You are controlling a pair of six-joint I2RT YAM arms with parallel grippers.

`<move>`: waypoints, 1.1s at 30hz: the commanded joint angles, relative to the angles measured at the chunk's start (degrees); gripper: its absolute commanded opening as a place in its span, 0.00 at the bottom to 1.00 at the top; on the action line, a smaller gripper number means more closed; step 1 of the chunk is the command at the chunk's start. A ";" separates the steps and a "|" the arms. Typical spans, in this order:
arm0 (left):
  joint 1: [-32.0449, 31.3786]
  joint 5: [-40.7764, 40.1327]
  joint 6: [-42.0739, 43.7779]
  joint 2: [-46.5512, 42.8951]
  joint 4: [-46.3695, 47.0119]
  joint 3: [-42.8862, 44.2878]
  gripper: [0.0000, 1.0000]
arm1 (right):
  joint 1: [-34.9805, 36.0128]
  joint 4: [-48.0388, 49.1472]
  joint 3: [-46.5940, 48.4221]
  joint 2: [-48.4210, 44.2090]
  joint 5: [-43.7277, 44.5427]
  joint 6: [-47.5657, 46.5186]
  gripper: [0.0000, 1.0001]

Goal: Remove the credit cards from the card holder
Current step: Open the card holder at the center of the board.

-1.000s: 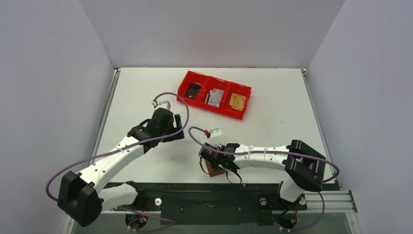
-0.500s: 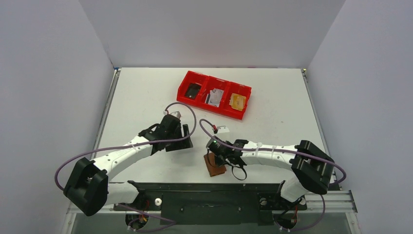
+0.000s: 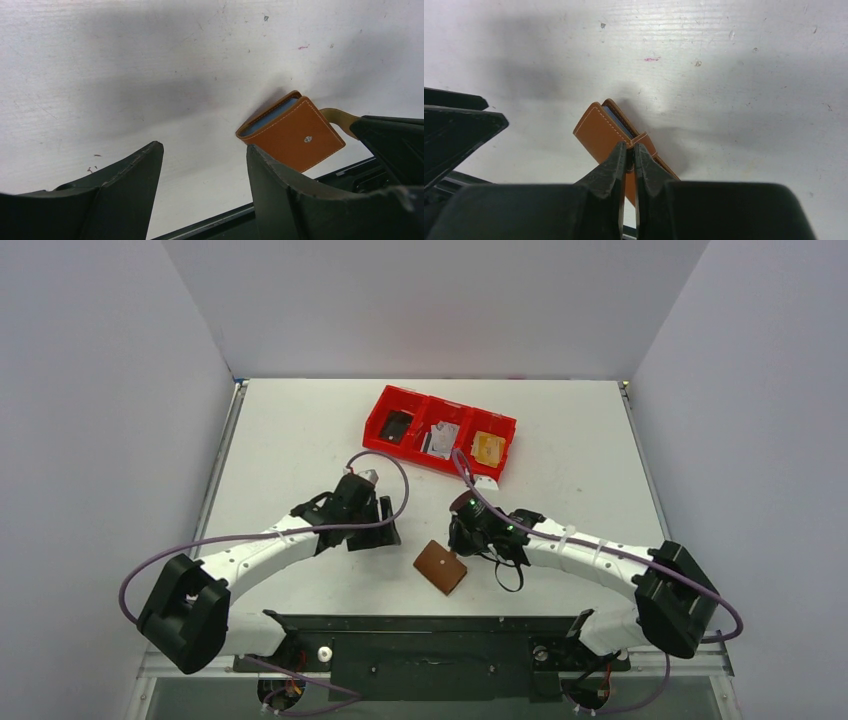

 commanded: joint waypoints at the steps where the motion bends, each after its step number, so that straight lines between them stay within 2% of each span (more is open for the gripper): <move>1: -0.12 1.23 0.77 0.54 2.38 3.10 0.60 | -0.84 -0.11 3.04 -4.67 2.87 2.18 0.00; 17: -0.12 2.03 1.56 0.92 3.07 3.33 0.57 | -0.92 -4.88 5.42 -10.04 8.72 3.72 0.00; 25: -0.14 2.86 1.93 1.88 3.39 3.86 0.55 | 0.89 -6.15 9.17 -9.41 9.58 3.82 0.00; 33: -0.14 2.32 2.29 1.77 2.66 4.51 0.54 | 1.44 -5.13 15.60 -4.90 6.85 3.70 0.00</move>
